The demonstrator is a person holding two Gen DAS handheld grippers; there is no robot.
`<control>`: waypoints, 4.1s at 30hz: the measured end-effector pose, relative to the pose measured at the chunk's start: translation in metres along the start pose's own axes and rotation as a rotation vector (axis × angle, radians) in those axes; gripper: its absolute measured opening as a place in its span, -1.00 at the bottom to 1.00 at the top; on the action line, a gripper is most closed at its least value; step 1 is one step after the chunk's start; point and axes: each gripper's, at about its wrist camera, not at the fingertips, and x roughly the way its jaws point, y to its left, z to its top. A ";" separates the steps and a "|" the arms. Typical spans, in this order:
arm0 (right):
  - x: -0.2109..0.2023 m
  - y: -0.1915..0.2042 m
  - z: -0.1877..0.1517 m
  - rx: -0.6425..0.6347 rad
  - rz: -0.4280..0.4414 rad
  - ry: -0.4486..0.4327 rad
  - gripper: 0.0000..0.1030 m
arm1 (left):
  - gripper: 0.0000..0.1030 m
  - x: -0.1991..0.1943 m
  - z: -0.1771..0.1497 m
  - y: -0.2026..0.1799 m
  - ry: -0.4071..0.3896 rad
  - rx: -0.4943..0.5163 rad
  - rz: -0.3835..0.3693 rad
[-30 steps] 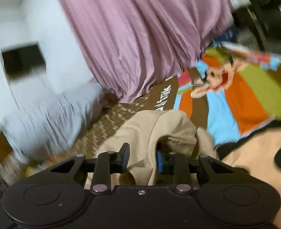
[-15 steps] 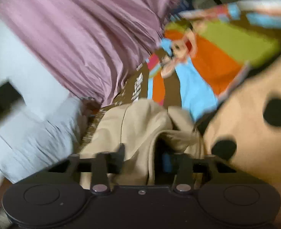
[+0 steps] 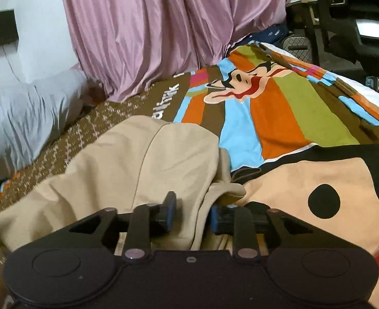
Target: Fold large clothes
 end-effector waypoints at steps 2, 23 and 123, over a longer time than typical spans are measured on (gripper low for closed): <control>0.000 0.002 0.000 -0.003 -0.018 -0.010 -0.36 | 0.23 0.013 0.010 0.009 0.011 -0.045 0.009; 0.023 0.073 0.066 -0.300 -0.083 -0.118 0.46 | 0.34 0.060 -0.049 0.029 0.110 0.054 0.105; -0.016 0.082 -0.036 -0.496 -0.237 -0.177 -0.78 | 0.99 0.025 -0.095 0.033 0.003 -0.094 0.142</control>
